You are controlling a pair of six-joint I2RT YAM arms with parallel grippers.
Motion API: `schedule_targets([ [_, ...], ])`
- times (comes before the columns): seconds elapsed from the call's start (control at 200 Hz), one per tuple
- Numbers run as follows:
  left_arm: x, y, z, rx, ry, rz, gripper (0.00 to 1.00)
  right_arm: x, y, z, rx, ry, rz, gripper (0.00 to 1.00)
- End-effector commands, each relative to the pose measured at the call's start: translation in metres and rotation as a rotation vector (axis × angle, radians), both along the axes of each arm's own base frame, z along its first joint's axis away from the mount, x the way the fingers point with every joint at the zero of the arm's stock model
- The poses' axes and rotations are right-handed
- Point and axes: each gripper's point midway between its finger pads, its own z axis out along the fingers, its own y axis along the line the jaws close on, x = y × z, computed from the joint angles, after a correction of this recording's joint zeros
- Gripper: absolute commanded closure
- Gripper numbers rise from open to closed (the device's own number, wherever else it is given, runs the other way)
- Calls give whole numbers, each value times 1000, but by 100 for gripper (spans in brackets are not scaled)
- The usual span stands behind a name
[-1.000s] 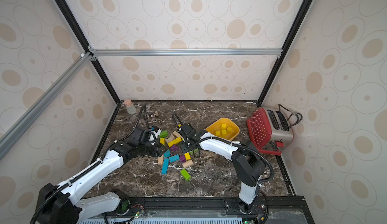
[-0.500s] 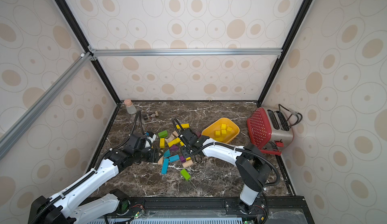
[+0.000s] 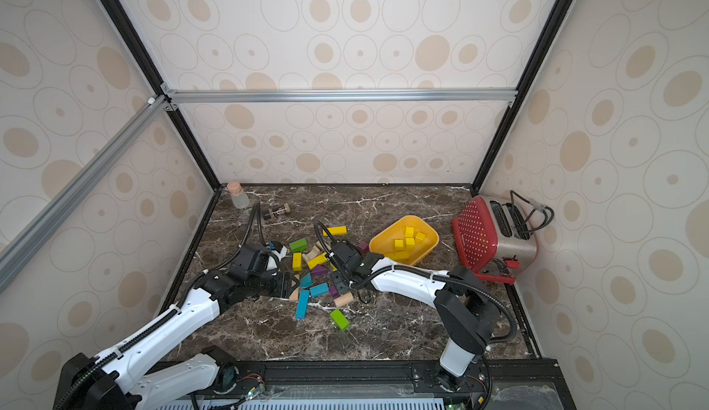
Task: Pick out the yellow building blocks
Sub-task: Pick up the building block from the center of the board.
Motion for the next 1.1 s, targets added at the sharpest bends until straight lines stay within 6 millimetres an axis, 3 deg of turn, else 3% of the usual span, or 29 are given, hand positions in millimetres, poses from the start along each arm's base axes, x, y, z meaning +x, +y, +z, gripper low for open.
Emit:
schedule_targets([
  [0.0, 1, 2, 4, 5, 10, 8, 38, -2, -4, 9, -4, -41, -1, 55],
  [0.356, -5, 9, -23, 19, 57, 63, 38, -16, -3, -9, -82, -42, 34, 54],
  [0.876, 13, 11, -45, 26, 33, 138, 38, -35, -9, -31, -181, -20, 64, 53],
  [1.097, 13, 5, -49, -4, 65, 150, 38, -22, -12, -26, -222, -76, 35, 51],
])
